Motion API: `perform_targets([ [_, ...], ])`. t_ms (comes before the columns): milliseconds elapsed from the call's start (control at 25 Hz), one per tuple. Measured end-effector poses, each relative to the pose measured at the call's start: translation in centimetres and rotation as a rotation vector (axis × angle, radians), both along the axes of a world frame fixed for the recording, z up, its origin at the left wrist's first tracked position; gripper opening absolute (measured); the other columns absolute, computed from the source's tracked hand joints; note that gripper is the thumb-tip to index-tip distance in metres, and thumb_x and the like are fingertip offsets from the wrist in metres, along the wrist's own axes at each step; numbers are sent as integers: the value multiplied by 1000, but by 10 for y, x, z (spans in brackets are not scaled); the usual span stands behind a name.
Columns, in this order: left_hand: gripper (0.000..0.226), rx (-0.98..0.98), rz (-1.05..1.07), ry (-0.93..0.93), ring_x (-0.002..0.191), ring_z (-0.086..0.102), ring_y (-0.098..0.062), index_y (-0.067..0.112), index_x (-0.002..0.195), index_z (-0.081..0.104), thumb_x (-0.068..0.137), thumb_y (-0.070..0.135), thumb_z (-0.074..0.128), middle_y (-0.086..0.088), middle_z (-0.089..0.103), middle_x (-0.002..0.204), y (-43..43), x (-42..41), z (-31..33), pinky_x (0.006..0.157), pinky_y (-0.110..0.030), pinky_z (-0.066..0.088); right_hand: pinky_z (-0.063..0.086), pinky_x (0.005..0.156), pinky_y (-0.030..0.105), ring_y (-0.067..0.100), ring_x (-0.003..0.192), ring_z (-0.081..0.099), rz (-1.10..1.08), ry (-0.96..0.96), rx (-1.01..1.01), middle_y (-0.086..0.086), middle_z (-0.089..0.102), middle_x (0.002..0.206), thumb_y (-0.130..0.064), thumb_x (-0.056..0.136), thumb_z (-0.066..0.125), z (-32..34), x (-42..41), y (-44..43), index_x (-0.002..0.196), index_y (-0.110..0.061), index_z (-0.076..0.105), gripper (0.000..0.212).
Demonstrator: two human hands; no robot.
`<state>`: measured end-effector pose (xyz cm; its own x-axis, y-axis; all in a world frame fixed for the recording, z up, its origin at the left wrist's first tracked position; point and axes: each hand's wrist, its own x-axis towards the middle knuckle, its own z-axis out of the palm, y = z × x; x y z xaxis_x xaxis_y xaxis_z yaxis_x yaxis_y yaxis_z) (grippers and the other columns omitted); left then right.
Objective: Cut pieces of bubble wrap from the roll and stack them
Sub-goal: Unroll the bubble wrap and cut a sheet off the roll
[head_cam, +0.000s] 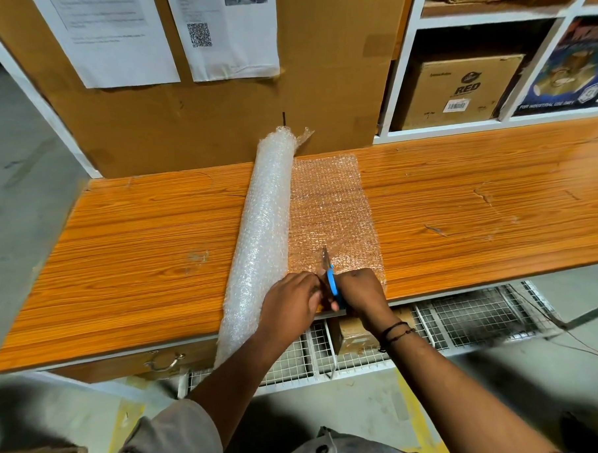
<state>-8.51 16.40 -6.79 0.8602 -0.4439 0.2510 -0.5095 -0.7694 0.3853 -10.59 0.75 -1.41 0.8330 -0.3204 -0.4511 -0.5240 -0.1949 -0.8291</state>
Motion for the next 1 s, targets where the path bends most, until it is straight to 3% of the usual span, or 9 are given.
perform_targets([
  [160, 19, 34, 70, 22, 105, 61, -21, 24, 111, 72, 97, 18, 61, 3, 71, 111, -2, 29, 32, 78, -31, 44, 34, 39, 19, 17, 41, 57, -53, 21, 79, 14, 69, 57, -24, 86, 74, -4, 3, 5, 78, 6, 76, 32],
  [280, 36, 132, 23, -6, 118, 61, -22, 24, 128, 68, 93, 15, 68, -1, 71, 125, -3, 68, 43, 92, -35, 48, 35, 40, 21, 17, 41, 56, -64, 36, 73, 12, 70, 59, -37, 84, 79, -3, 6, 10, 78, 3, 78, 40],
  [440, 45, 362, -24, 24, 126, 53, -27, 20, 138, 58, 97, 37, 63, -6, 65, 133, 1, 102, 35, 105, -38, 39, 36, 42, 21, 23, 45, 59, -76, 35, 73, 15, 72, 62, -38, 81, 76, 1, 14, 22, 81, 8, 77, 46],
  [560, 62, 480, -8, 53, 144, 37, -31, 26, 151, 46, 95, 48, 61, -7, 51, 151, 12, 108, 24, 120, -43, 26, 41, 43, 21, 25, 42, 61, -132, 4, 94, 15, 71, 65, -30, 78, 74, 8, 20, 31, 86, 10, 73, 41],
  [760, 65, 391, 67, 175, 157, 9, -32, 39, 159, 31, 99, 58, 48, -8, 21, 170, 25, 103, 12, 126, -47, 3, 49, 51, 39, 26, 54, 64, -115, -13, -7, 18, 71, 66, -44, 67, 76, 2, 30, 38, 65, -4, 71, 40],
  [880, 62, 300, 139, 226, 158, 4, -31, 42, 159, 29, 102, 64, 36, -7, 14, 172, 26, 101, 1, 126, -47, -2, 44, 59, 38, 26, 57, 60, -96, -44, -36, 13, 66, 61, -54, 49, 69, -4, 30, 32, 61, -11, 68, 45],
  [1000, 57, 212, 175, 286, 158, 1, -31, 43, 159, 28, 104, 61, 32, -7, 11, 172, 19, 98, -2, 126, -48, -4, 49, 58, 39, 31, 54, 63, -18, -25, -23, 16, 67, 63, -50, 58, 71, -5, 29, 22, 66, -3, 69, 48],
])
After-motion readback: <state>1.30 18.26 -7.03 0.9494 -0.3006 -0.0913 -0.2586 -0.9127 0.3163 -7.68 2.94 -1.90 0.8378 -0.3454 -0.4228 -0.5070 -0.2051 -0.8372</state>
